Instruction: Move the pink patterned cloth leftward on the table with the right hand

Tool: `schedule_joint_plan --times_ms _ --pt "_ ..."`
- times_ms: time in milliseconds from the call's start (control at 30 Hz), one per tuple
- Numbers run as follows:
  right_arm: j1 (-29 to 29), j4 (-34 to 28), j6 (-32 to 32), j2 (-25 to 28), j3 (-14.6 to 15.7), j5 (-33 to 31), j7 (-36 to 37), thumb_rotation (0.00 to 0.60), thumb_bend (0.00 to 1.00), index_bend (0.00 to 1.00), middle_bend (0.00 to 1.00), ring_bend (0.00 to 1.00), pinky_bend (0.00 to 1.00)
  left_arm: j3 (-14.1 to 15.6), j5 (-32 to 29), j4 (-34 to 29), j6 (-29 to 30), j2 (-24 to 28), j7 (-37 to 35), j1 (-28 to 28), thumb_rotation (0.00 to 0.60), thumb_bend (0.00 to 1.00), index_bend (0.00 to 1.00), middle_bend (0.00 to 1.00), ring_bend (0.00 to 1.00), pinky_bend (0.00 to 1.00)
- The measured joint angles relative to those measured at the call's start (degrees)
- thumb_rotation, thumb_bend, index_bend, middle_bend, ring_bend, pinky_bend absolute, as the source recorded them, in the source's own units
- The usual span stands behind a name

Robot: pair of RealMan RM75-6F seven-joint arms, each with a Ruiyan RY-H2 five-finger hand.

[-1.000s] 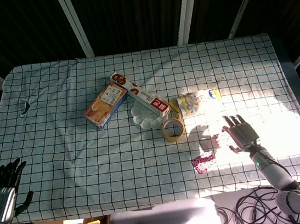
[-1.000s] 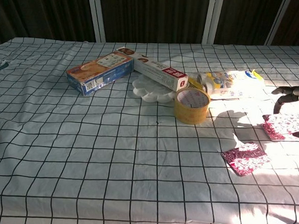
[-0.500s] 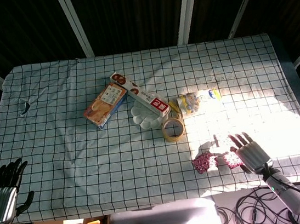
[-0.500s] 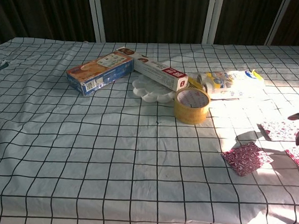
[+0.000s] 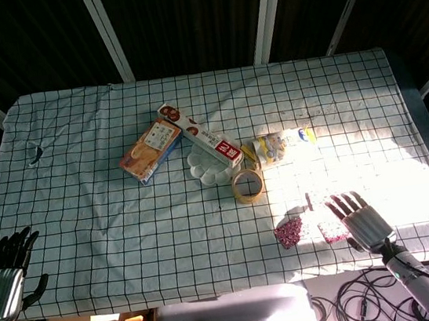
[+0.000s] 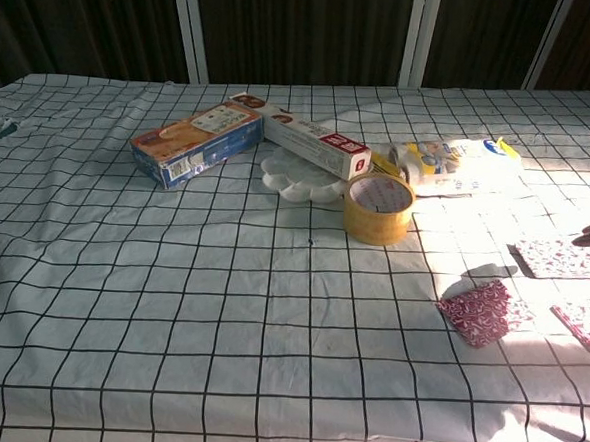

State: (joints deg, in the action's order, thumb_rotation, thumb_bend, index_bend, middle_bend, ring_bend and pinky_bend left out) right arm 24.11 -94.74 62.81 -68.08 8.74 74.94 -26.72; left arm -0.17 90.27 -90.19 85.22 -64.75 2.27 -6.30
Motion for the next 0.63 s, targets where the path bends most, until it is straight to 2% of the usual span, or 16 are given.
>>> schedule_joint_plan --times_ms 133,300,467,633 --pt "-2.25 -1.74 5.25 1.89 0.12 3.54 2.6 0.6 0.27 0.0 0.0 0.0 0.0 0.18 0.5 0.08 0.55 -0.03 0.03 0.24 0.6 0.36 0.0 0.0 0.0 0.01" --pt "-7.46 -2.79 17.08 3.38 -0.47 7.94 7.33 0.6 0.27 0.0 0.0 0.0 0.0 0.38 1.96 0.63 1.46 -0.42 -0.06 0.3 0.6 0.36 0.0 0.0 0.0 0.01" --pt "-14.22 0.77 27.83 2.27 -1.6 11.76 13.27 0.6 0.27 0.0 0.0 0.0 0.0 0.79 3.25 1.16 2.18 -1.09 0.16 0.37 0.6 0.36 0.0 0.0 0.0 0.01" --pt "-15.66 3.4 27.56 1.42 -2.3 13.23 16.85 0.6 0.27 0.0 0.0 0.0 0.0 1.08 3.54 0.83 1.71 -1.35 1.25 0.25 0.6 0.36 0.0 0.0 0.0 0.01"
